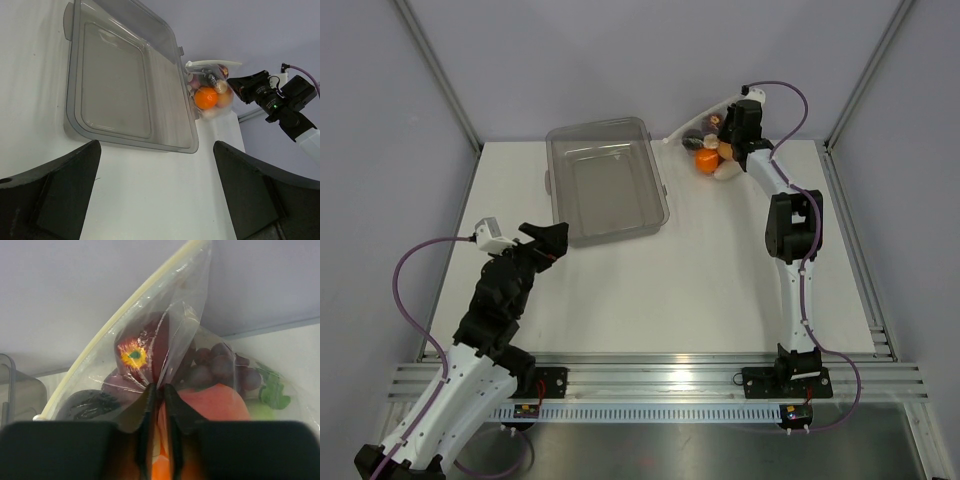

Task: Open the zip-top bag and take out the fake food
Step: Move the zipper food storage bag to the center of the board.

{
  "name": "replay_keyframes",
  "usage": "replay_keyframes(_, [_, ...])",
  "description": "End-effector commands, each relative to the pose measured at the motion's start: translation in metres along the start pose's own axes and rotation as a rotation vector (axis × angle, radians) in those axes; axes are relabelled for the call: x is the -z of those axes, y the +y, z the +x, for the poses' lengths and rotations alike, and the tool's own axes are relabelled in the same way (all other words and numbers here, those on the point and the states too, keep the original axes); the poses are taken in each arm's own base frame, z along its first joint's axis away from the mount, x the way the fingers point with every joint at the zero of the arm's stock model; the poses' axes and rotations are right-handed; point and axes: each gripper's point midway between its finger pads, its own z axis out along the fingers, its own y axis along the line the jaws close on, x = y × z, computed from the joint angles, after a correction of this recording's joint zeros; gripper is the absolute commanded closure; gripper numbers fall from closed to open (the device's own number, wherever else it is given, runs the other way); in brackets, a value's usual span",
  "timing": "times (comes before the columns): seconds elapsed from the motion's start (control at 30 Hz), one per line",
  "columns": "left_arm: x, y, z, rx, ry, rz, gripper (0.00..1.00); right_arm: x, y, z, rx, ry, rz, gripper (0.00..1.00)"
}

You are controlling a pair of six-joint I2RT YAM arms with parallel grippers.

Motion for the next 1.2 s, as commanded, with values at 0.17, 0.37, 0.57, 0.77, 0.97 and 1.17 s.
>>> replay_keyframes(0.17, [-0.002, -0.006, -0.008, 0.015, -0.032, 0.014, 0.01, 0.017, 0.009, -0.027, 0.008, -0.064, -0.021, 1.00])
replay_keyframes(0.37, [-0.006, -0.007, -0.004, 0.015, -0.015, 0.020, 0.01, 0.040, 0.011, -0.032, -0.009, -0.069, -0.034, 1.00])
replay_keyframes(0.57, [-0.010, -0.009, 0.002, 0.014, 0.004, 0.027, 0.01, 0.074, 0.014, -0.037, -0.028, -0.061, -0.049, 1.00])
replay_keyframes(0.77, [-0.013, -0.012, 0.005, 0.001, 0.019, 0.038, 0.01, 0.114, 0.013, -0.031, -0.061, -0.040, -0.060, 1.00])
replay_keyframes(0.97, [-0.015, -0.021, 0.006, -0.019, 0.035, 0.075, 0.01, 0.161, -0.004, 0.001, -0.109, 0.011, -0.022, 1.00])
replay_keyframes(1.17, [-0.021, -0.032, 0.014, -0.066, 0.087, 0.125, 0.01, 0.203, -0.018, 0.023, -0.129, 0.019, 0.005, 1.00])
